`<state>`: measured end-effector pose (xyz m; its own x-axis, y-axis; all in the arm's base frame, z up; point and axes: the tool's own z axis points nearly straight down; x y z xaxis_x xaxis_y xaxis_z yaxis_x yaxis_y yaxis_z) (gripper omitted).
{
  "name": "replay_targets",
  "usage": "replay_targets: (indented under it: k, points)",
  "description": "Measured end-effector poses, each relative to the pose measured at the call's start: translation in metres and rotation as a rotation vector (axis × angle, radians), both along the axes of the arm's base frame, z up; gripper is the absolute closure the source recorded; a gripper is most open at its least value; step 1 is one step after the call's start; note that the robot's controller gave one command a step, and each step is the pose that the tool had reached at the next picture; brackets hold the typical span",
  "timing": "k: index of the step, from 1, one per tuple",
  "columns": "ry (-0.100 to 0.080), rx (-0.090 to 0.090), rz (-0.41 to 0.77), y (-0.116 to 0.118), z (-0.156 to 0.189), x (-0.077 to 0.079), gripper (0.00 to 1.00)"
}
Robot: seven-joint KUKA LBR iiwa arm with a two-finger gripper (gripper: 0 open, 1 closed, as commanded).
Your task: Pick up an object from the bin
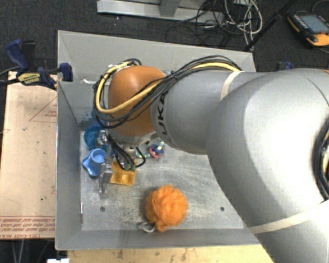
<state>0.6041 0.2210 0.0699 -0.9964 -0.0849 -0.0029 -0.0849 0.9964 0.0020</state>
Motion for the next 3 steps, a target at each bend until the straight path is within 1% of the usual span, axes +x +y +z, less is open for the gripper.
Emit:
replay_targets:
  k: [1, 2, 3]
  points:
    - [-0.004, 0.001, -0.139, 0.001, 0.0025, 0.002, 1.0]
    - [-0.004, 0.001, -0.14, 0.001, 0.0025, 0.002, 1.0]
    - [0.001, -0.001, -0.141, 0.0007, 0.0049, 0.0009, 1.0]
